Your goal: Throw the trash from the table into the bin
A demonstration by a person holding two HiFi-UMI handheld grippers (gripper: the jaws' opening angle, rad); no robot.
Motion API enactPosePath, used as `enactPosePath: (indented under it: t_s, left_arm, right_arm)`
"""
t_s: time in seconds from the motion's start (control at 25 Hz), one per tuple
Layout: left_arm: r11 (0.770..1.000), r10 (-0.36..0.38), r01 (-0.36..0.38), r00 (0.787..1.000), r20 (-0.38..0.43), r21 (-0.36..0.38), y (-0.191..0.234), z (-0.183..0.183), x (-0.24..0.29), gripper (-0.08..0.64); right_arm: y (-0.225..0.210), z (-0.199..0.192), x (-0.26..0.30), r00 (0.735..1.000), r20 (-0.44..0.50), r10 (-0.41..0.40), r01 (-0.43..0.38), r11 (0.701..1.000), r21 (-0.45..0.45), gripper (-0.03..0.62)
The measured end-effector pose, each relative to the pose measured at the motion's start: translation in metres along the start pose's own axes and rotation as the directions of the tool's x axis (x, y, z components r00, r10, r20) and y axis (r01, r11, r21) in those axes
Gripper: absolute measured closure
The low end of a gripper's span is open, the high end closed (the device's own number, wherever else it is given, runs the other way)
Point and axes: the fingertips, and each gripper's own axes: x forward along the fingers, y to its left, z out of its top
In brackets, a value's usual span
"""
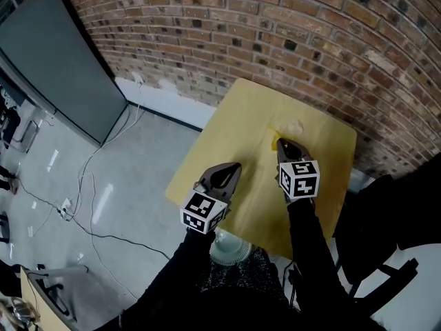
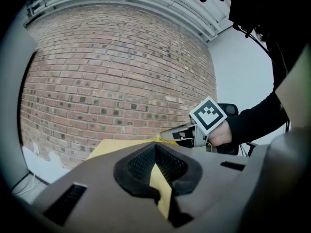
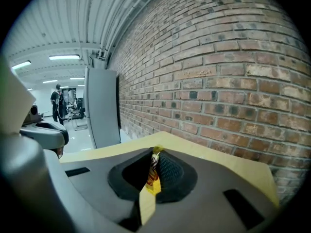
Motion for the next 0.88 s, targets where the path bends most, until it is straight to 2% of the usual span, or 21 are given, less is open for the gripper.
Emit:
enactPosePath:
  t_s: [0.88]
  left_arm:
    - [0.994,-0.105,0.103,0.993,0.044,0.045,-0.021,0.0,-0.125,0.56]
  right_arm:
    - [0.11,0.008,-0.107,0.989,0.091,-0.113,0.114,0.993,-0.006,0.578]
